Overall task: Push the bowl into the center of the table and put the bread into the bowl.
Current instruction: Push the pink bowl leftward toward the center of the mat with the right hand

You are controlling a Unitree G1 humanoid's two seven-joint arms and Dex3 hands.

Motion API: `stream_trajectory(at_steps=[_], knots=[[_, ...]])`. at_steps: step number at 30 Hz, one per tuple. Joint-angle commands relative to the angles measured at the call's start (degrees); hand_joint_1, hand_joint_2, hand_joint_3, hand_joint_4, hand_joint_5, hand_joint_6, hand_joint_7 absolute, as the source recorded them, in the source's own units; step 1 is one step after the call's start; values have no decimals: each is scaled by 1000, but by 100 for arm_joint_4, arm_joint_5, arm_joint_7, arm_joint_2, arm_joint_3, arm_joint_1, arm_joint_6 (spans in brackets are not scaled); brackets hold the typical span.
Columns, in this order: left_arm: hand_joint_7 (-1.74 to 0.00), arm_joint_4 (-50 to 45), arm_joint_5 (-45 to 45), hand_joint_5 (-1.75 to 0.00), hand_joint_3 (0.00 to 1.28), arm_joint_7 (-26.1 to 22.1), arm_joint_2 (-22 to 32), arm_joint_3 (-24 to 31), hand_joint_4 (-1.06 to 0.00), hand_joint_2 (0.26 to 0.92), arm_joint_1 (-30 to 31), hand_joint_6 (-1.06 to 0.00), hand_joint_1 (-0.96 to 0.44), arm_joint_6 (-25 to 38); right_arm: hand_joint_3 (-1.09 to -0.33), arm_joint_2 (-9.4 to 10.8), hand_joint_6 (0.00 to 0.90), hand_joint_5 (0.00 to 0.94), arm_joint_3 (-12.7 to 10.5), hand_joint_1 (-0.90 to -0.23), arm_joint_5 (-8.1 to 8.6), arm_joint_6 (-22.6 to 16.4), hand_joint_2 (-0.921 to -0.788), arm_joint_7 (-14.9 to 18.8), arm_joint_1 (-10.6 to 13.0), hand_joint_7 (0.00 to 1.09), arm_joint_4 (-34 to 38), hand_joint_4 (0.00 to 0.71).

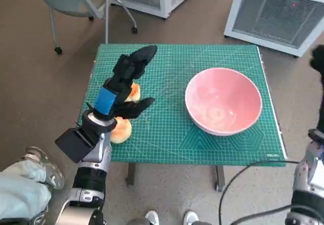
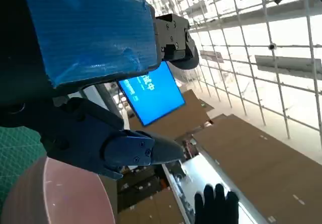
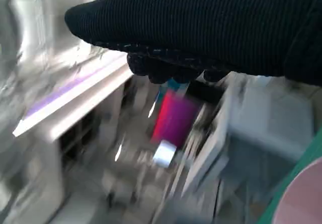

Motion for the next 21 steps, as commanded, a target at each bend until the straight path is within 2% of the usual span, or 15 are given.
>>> stream_trajectory(at_steps=[1,5,7,11,15,21], knots=[[-508,211,142,-8,322,189,64,67,-258,921,25,-64,-566,-235,-801,-205,-1,1,-141,-601,-214,-233,-921,-329,-314,367,1595,40],[-500,244,174,-9,323,267,52,57,-260,921,28,-70,-572,-266,-847,-220,-1,1,-194,-582,-149,-100,-921,-370,-488,361,2327,28],[-496,255,182,-9,323,291,48,57,-262,921,33,-72,-573,-283,-871,-179,-1,0,-248,-562,-65,21,-921,-325,-562,354,2571,16],[-488,309,185,-9,323,325,45,62,-264,921,26,-77,-573,-320,-927,-23,-1,-1,-398,-518,136,276,-921,-225,-691,330,2933,3],[-478,307,162,-8,323,333,52,52,-265,921,32,-82,-570,-337,-965,173,4,-1,-526,-505,303,531,-921,-186,-820,324,3170,0],[-465,266,120,-7,323,327,65,54,-265,921,45,-89,-569,-285,-980,432,8,-1,-463,-529,250,839,-921,-295,-937,318,3356,-1]])
